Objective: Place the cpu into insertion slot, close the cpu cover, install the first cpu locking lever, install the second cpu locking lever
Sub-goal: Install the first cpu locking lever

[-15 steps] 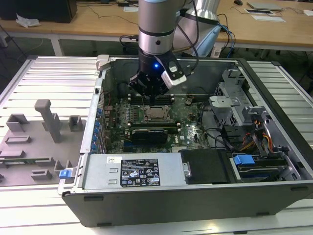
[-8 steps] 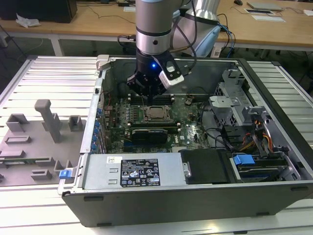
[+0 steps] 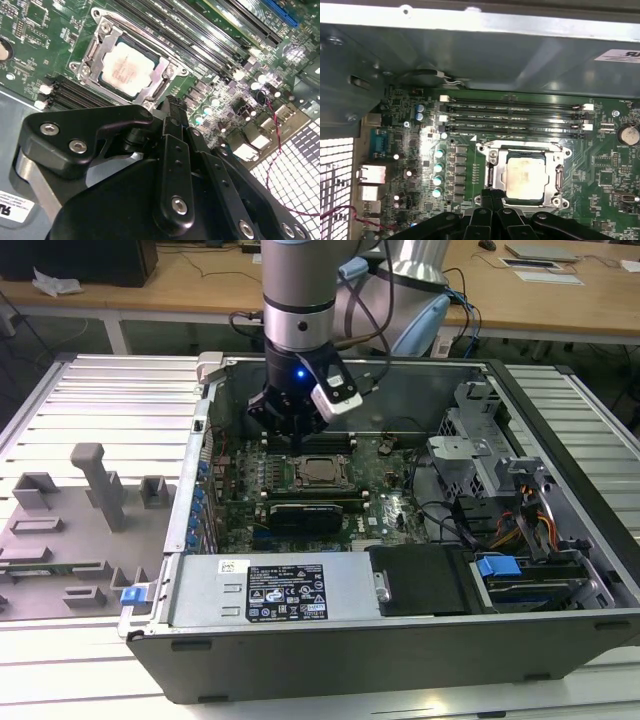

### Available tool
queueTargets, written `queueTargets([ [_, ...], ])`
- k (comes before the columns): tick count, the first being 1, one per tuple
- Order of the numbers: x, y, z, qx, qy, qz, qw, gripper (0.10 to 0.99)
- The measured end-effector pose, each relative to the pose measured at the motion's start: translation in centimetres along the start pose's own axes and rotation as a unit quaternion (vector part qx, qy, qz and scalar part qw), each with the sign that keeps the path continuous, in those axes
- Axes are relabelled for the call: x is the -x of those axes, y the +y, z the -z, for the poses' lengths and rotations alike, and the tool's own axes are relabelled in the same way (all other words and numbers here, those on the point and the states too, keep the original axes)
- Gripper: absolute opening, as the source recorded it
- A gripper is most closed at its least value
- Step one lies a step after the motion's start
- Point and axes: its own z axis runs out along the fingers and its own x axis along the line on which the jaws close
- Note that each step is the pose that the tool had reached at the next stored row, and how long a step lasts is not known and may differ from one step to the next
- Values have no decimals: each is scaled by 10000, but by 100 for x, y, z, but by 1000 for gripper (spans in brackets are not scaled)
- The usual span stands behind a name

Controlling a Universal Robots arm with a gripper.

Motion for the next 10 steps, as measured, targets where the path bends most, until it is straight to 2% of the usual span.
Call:
queueTargets([
  [2,-3,0,7,-2,1,0,10000,106],
  [7,-2,3,89,0,0,0,10000,106],
  [10,-12,4,96,0,0,-1,10000,106],
])
